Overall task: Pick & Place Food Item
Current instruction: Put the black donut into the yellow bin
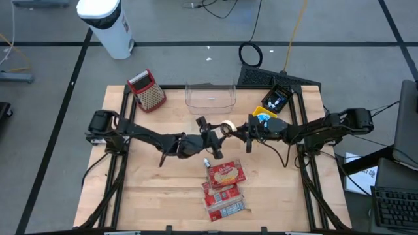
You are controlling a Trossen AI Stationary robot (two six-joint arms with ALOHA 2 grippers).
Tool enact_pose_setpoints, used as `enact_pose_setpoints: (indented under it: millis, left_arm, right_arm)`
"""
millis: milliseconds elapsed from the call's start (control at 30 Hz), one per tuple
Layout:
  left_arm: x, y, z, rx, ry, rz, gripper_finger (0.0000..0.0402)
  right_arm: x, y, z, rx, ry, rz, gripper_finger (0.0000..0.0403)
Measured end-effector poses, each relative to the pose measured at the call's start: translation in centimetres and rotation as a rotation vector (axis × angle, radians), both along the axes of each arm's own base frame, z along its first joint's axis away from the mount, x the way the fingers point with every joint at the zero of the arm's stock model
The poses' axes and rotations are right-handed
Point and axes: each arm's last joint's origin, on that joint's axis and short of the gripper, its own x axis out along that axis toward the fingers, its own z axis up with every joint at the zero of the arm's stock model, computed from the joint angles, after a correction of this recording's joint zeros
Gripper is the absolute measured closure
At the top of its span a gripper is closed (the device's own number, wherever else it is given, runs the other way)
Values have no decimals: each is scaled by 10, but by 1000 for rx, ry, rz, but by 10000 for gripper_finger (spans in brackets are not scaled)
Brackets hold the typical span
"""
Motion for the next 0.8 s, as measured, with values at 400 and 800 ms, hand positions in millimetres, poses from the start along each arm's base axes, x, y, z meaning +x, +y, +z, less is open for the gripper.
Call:
enact_pose_setpoints:
  millis: [400,800]
  left_arm:
    - [-21,-27,41,-58,-130,-82,96]
    - [-24,-18,29,-129,-24,-39,97]
  right_arm:
    - [-21,-4,13,-120,107,-15,375]
    - [-85,-2,21,-302,429,-102,375]
